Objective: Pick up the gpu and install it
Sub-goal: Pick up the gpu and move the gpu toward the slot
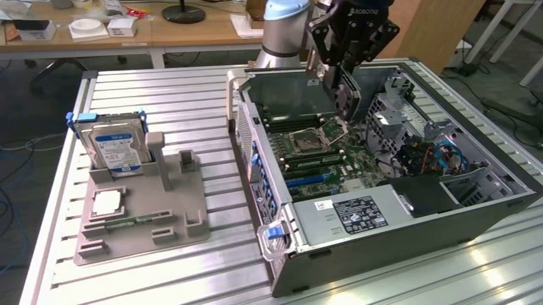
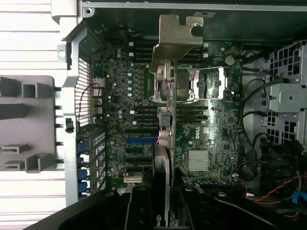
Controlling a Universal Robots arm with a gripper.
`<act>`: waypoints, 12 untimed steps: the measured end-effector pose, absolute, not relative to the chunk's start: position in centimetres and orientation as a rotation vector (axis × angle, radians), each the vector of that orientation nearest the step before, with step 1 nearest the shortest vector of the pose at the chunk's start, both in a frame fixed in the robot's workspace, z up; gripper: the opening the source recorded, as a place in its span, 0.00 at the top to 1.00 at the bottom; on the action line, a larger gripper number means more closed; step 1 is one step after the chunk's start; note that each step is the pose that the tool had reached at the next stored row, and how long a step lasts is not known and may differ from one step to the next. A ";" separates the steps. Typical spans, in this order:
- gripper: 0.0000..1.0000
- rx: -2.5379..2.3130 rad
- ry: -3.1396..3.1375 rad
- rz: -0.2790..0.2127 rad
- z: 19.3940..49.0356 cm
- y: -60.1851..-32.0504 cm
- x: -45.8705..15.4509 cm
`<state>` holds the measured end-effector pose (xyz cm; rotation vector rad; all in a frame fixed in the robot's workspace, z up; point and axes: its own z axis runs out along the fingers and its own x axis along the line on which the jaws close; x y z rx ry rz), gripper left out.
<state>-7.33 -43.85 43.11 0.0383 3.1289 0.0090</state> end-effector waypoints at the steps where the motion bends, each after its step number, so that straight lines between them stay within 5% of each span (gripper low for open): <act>1: 0.73 0.038 3.129 0.009 43.1 -43.8 -7.0; 12: 0.73 0.039 3.155 0.009 43.1 -43.8 -4.0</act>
